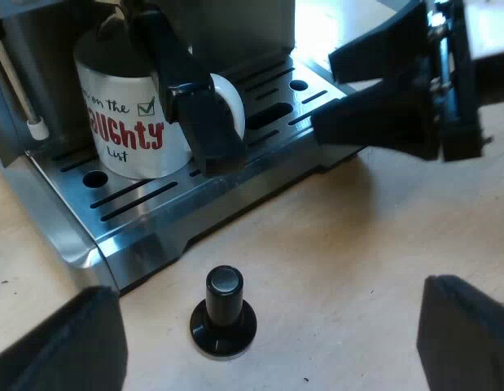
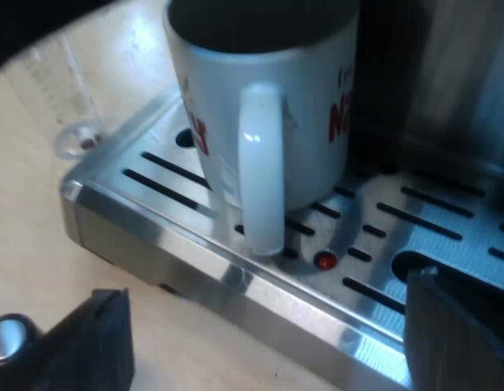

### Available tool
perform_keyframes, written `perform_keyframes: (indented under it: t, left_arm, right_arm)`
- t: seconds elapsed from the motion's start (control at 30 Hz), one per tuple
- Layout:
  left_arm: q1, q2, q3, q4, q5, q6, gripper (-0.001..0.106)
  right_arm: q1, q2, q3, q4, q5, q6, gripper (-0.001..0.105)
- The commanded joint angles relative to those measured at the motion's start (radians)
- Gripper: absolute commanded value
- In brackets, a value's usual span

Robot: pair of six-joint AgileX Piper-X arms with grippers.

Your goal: Remove mug from coffee machine

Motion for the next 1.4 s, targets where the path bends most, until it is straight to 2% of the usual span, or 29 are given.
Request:
perform_keyframes:
  t: [0.03, 0.7, 1.07, 1.4]
  left_arm:
    - [-0.005, -0.006, -0.001, -0.020, 0.006, -0.003, 0.079]
    - [-0.005, -0.006, -0.001, -0.020, 0.006, -0.003, 0.079]
    - [-0.005, -0.006, -0.001, -0.020, 0.006, -0.003, 0.079]
    - [-0.005, -0.006, -0.001, -0.020, 0.006, -0.003, 0.079]
  right_arm:
    - [0.001, 0.035, 0.000, -0.058, 0.007, -0.004, 0.070]
    - [0.001, 0.305, 0.000, -0.519, 0.007, -0.004, 0.070]
    - [-0.001, 0.383, -0.017, -0.578, 0.028, -0.004, 0.070]
    - [-0.001, 0.450, -0.081, -0.612, 0.030, -0.004, 0.070]
